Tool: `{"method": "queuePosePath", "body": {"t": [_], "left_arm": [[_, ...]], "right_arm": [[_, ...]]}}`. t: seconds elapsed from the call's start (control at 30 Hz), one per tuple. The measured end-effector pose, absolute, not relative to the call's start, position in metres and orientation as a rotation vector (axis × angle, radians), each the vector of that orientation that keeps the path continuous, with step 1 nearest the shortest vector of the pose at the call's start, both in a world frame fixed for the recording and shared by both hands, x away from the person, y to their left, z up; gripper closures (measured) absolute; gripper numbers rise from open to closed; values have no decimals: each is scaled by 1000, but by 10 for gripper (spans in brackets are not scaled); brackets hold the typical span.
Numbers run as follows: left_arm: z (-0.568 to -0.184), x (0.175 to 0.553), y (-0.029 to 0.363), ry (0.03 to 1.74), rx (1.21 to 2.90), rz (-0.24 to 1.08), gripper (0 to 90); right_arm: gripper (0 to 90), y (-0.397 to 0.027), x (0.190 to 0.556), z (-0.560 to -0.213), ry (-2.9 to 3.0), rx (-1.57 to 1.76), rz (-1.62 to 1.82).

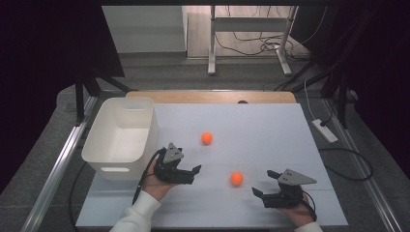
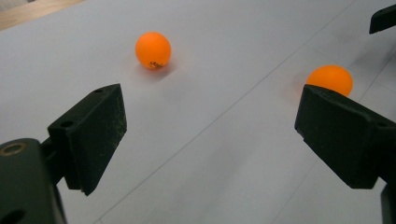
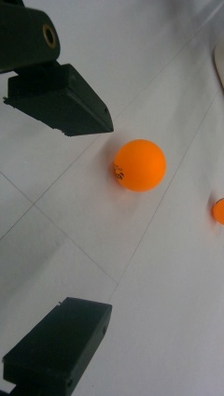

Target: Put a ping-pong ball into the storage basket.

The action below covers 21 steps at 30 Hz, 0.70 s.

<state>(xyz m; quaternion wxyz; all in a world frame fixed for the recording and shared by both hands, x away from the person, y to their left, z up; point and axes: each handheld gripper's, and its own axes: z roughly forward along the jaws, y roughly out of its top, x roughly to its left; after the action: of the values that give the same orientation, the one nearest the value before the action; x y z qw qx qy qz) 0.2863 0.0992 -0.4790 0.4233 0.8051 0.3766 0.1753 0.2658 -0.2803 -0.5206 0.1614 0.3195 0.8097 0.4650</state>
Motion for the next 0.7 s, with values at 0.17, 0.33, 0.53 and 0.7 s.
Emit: {"method": "queuePosePath", "body": {"t": [0.17,0.33,0.53,0.7], "left_arm": [[-476,294,95,945,2024,440,99],[-475,301,92,951,2036,439,100],[-475,309,90,968,2044,433,100],[-478,315,89,991,2046,421,100]], "right_arm": [[113,-281,266,-521,2310,912,1327],[113,-282,266,-521,2311,909,1320],[113,-281,266,-521,2320,909,1306],[113,-281,266,-522,2323,912,1315]]}}
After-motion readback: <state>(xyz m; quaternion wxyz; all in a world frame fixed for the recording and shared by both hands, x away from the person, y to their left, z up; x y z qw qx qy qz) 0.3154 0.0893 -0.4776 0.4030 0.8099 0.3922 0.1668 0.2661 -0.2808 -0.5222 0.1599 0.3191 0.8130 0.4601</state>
